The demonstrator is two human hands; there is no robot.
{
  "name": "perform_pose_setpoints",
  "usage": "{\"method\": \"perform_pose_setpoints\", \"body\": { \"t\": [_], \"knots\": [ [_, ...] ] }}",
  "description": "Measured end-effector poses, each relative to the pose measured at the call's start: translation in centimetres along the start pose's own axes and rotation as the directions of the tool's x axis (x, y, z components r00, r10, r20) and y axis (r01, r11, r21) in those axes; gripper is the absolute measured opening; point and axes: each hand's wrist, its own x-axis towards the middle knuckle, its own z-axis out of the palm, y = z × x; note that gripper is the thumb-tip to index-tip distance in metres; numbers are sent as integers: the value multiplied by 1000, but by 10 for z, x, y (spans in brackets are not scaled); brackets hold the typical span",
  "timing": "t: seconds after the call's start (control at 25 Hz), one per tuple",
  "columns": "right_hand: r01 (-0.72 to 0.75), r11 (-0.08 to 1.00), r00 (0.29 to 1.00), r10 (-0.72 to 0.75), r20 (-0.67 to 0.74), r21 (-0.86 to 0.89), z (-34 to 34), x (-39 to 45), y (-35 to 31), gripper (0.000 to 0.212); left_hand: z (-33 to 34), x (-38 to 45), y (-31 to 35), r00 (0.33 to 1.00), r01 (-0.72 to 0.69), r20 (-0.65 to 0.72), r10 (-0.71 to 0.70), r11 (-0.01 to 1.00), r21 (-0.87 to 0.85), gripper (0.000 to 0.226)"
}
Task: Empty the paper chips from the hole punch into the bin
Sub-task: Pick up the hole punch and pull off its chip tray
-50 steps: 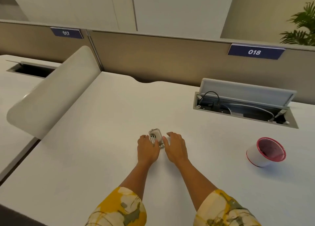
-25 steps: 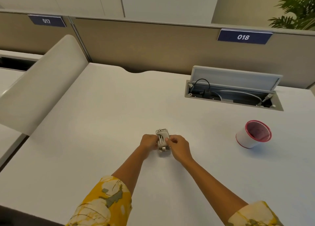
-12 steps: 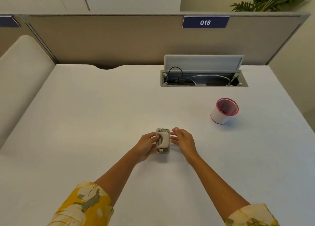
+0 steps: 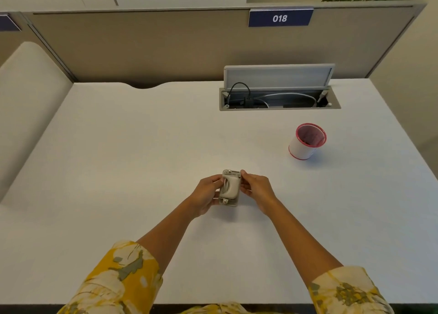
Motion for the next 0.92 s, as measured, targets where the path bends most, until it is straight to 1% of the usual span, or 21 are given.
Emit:
{"method": "perform_pose_setpoints", "body": {
  "t": [0.12, 0.28, 0.36, 0.44, 0.52, 0.56, 0.64, 0.72, 0.84, 0.92],
  "knots": [
    [-24, 1000, 1000, 24, 4, 16, -1, -1, -1, 27, 1, -1, -3, 1000, -1, -4, 1, 1000, -6, 25],
    [-104, 991, 995, 103, 10, 88, -2, -2, -3, 24, 5, -2, -4, 1000, 0, 0, 0, 999, -32, 26],
    [-105, 991, 994, 107, -17, 82, 0, -3, -2, 28, 7, -2, -5, 1000, 1, -12, -2, 999, -49, 26],
    [-14, 1000, 995, 12, -99, -19, 3, -4, -1, 31, 9, -3, -5, 999, -5, -40, 3, 998, -56, 26],
    [125, 980, 975, -150, -162, -154, 9, -10, -1, 34, 11, -2, -5, 998, -18, -68, 13, 997, -78, 27],
    [192, 959, 960, -227, -163, -206, 12, -14, -1, 35, 11, -2, -5, 997, -26, -80, 18, 995, -97, 27],
    [291, 903, 935, -338, -103, -317, 16, -22, -3, 35, 11, -1, -2, 995, -42, -97, 30, 991, -123, 29],
    [327, 854, 927, -372, -35, -404, 19, -26, -3, 29, 10, 0, 0, 995, -37, -94, 25, 990, -134, 29],
    [350, 818, 906, -419, -56, -456, 20, -23, 3, 24, 10, 0, 3, 996, 18, -84, -34, 983, -180, 33],
    [353, 803, 902, -428, -53, -480, 21, -24, 4, 21, 8, 2, 4, 992, 64, -98, -85, 977, -202, 40]
  ]
}}
